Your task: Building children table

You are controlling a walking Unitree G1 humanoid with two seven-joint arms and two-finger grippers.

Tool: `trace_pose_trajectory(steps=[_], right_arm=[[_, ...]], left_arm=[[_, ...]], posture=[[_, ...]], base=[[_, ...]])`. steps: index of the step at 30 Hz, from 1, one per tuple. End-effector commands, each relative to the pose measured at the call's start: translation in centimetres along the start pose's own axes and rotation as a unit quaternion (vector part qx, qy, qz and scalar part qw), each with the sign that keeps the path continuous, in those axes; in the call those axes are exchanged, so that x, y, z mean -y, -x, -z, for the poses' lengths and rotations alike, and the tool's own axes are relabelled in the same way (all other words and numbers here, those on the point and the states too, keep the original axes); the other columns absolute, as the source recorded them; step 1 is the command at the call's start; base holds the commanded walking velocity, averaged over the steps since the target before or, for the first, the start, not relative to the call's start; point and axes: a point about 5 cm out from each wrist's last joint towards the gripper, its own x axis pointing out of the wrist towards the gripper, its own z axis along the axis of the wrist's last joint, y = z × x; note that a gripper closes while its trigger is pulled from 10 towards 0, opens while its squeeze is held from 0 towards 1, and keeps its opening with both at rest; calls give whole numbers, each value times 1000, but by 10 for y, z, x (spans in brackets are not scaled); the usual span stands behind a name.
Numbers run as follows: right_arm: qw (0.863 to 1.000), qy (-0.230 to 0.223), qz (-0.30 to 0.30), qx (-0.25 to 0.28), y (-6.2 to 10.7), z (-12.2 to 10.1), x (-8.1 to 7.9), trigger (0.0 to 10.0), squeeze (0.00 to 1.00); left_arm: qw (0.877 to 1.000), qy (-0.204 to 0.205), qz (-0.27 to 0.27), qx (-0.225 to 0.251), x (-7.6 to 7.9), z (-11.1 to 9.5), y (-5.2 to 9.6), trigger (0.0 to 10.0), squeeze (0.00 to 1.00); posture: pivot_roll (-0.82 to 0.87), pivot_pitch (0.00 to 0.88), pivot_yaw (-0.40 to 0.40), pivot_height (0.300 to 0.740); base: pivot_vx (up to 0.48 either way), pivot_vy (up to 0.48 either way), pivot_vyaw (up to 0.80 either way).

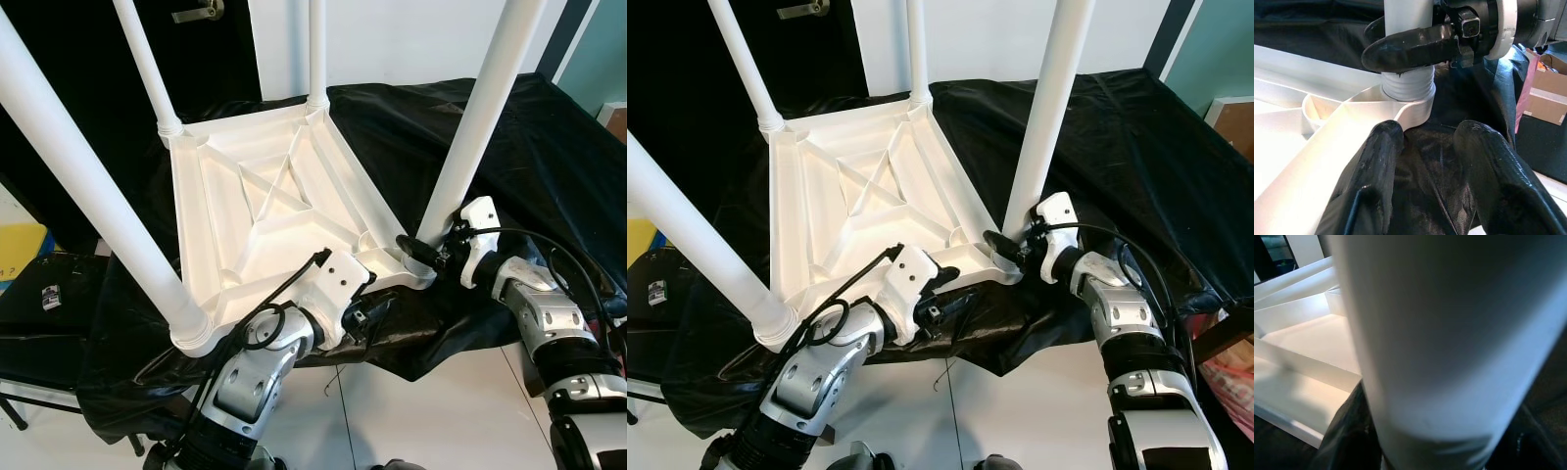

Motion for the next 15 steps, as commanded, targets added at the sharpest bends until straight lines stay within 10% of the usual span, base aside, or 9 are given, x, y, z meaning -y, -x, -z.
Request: trace_pose_trajectory(steps=[1,3,4,15], right_arm=[[999,-9,-25,-21,-4,10,-8,0,0],[999,-11,-17,-26,-1,11,-8,0,0],[999,-15,-14,-25,0,12,-8,10000,0],[996,-28,78,-28,-3,18,-16,10000,0]], left_arm=[[1000,-4,-18,1,0,0,2,10000,0],[1000,-5,-17,0,0,-1,2,10000,0],[1000,-5,-16,0,0,0,2,10000,0],[1000,-6,-9,-1,2,0,2,10000,0]], posture=[[-11,70,-5,740],[-14,69,-2,740],[-16,68,0,740],[-23,62,3,740]], base=[[0,0,0],[0,0,0],[0,0,0],[0,0,0]])
